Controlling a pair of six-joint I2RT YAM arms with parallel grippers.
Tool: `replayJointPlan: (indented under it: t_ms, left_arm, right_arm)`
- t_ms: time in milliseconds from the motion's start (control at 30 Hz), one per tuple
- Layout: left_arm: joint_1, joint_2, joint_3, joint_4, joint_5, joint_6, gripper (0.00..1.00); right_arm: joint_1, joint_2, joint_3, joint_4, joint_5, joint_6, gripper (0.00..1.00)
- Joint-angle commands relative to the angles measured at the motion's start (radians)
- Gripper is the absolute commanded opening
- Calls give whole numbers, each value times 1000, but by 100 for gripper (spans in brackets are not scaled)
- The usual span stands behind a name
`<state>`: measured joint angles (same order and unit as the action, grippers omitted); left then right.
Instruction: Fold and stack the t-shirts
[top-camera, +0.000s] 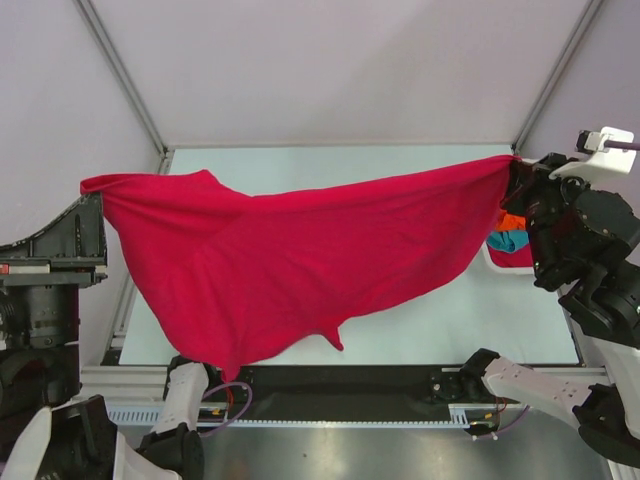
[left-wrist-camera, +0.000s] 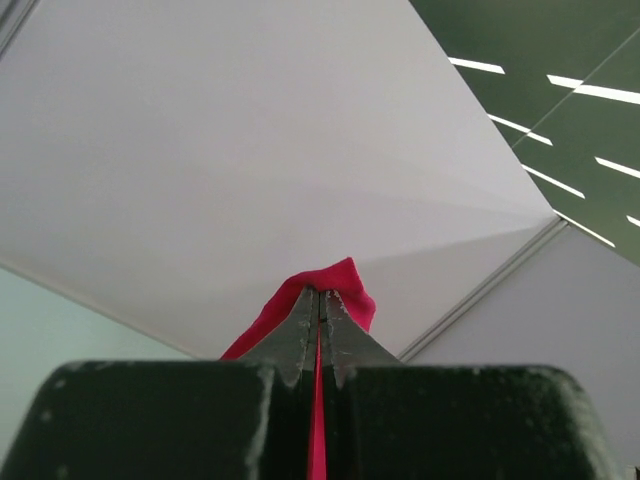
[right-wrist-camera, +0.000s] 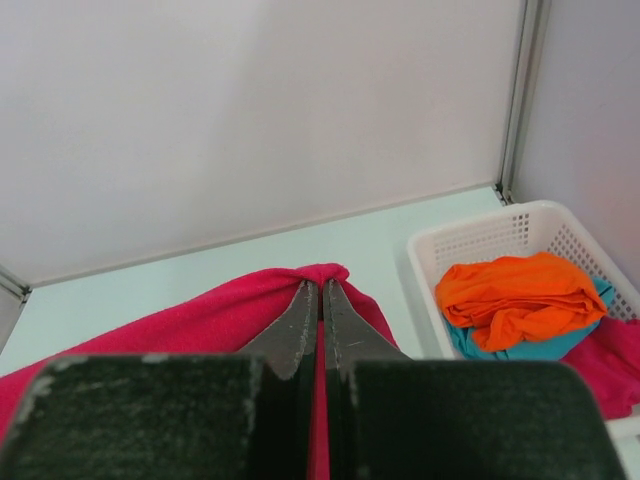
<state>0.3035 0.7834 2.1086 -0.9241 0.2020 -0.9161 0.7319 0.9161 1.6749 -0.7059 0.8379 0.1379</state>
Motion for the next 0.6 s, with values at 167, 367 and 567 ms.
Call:
replayJointPlan:
  t_ms: [167,367,567]
  left_arm:
    - [-1,40,48,-10,-61,-4,0]
    - [-1,42,71,-12,-56,-9,0]
    - [-3,50,117,-28,-67,-7,0]
  right_arm:
    - [3,-16,3,37,49,-9,0]
    - [3,-25,0,36,56,-11,0]
    - [3,-36,2,36,58,-9,0]
